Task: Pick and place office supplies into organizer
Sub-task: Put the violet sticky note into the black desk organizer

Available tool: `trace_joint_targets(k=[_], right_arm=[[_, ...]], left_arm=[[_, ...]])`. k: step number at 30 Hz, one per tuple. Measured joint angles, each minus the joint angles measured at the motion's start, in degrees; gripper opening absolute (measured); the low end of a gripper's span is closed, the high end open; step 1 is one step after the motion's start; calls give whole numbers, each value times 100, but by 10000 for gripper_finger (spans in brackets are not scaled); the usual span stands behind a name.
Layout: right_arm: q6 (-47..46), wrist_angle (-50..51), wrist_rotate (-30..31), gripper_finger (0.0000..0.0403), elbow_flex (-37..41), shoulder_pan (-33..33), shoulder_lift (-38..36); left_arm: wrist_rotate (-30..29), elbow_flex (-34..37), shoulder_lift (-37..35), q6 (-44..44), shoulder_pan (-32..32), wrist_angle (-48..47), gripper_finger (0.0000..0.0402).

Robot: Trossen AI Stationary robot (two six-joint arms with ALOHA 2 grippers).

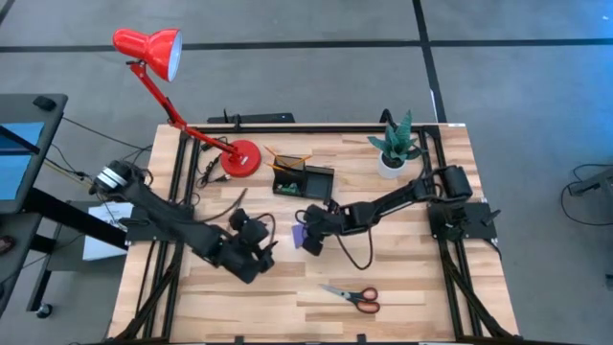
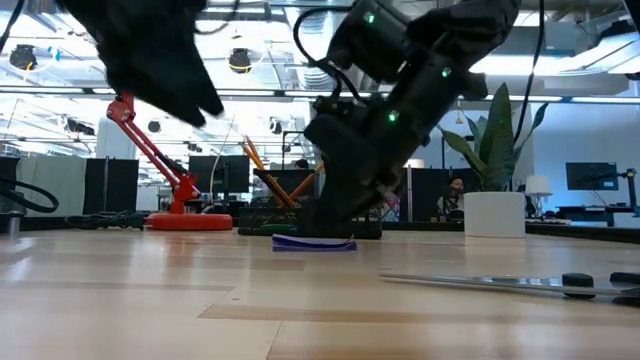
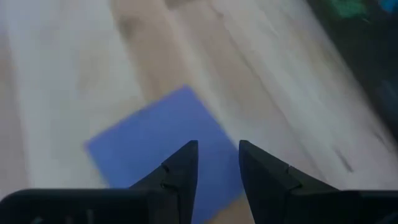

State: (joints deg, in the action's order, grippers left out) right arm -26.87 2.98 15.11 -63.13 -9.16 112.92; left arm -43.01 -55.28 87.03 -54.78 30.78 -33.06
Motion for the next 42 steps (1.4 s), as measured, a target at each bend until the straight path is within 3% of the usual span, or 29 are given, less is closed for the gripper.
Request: trace_joint_targets(k=[4, 11, 17, 21, 30, 35, 42], right_arm=[[-13, -21, -10, 115, -4, 74, -11], [-85, 318, -169, 153, -7, 53, -42], [-271, 528, -190, 193, -7, 17, -42], [-305, 386, -656, 205, -9, 42, -11], [-480, -40, -755, 182, -36, 107, 312], [-472, -102, -835, 163, -33, 111, 341], [-470, -105, -860, 144, -24, 113, 348]], left_arm=[[-39, -11, 467, -13, -346, 223, 281], [1007, -11, 978, 326, -906, 679, 281], [1390, -11, 1253, 969, -1147, 1502, 281], [1517, -5, 1256, 1123, -1279, 1613, 281], [1767, 5, 1362, 1208, -1438, 1530, 281], [2184, 6, 1683, 1208, -1422, 1625, 281], [2183, -27, 2034, 1059, -1457, 1692, 281]])
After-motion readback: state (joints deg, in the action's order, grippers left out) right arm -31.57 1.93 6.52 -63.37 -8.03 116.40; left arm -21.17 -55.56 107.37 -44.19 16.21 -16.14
